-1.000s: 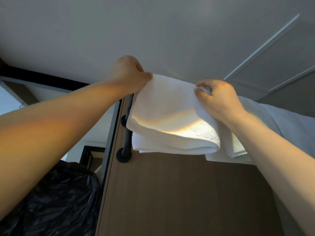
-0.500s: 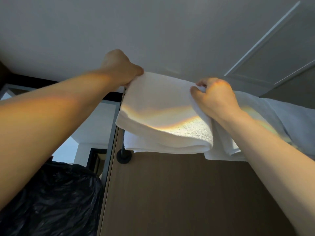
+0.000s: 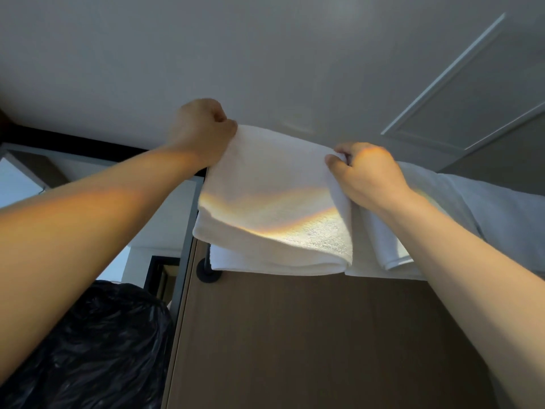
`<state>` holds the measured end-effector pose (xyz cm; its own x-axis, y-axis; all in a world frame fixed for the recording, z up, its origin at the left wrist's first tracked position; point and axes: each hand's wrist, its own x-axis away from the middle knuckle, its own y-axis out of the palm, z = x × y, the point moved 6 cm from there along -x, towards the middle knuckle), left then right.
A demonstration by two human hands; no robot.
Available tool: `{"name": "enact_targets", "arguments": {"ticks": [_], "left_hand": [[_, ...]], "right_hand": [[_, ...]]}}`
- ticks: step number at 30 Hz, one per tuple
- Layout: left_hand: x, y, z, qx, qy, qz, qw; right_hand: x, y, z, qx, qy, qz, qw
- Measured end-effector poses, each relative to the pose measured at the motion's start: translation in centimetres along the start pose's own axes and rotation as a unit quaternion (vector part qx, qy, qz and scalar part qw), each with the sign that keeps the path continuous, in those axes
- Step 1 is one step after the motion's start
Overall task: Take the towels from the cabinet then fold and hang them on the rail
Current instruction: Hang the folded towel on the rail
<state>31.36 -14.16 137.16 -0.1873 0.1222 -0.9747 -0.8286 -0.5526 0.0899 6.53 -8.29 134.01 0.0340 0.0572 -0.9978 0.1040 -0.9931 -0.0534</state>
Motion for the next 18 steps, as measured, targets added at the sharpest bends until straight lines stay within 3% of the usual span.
{"name": "enact_targets", "arguments": {"ticks": [4,7,8,10,12,14,18], "left_hand": [[0.0,0.0,-0.2,-0.008,0.012,-0.001,1.000],[0.1,0.0,-0.3,0.000,0.000,0.001,1.000],[0.1,0.1,-0.5,0.016,-0.016,-0.001,1.000],[0.3,0.2,-1.0,0.069,-0.058,-0.009,0.996],[0.5,0.4,-1.5,0.126,-0.087,-0.020,0.988],[0.6,0.4,-1.7,0.160,-0.094,-0.014,0.983],[0.1,0.1,-0.8,0.152,-0.071,0.031,0.985]], "right_hand": [[1.5,-0.9,0.5,-0.028,0.031,0.072,0.996],[2.1,0.1,1.0,-0.142,0.097,-0.002,0.985],[2.0,0.5,1.2,-0.218,0.133,-0.028,0.967],[1.8,1.5,1.5,-0.394,0.220,-0.065,0.890],[1.3,2.3,1.7,-0.467,0.271,-0.070,0.839],[0.4,2.3,2.2,-0.442,0.280,-0.032,0.851],[-1.2,1.4,2.9,-0.259,0.215,0.026,0.941]]}}
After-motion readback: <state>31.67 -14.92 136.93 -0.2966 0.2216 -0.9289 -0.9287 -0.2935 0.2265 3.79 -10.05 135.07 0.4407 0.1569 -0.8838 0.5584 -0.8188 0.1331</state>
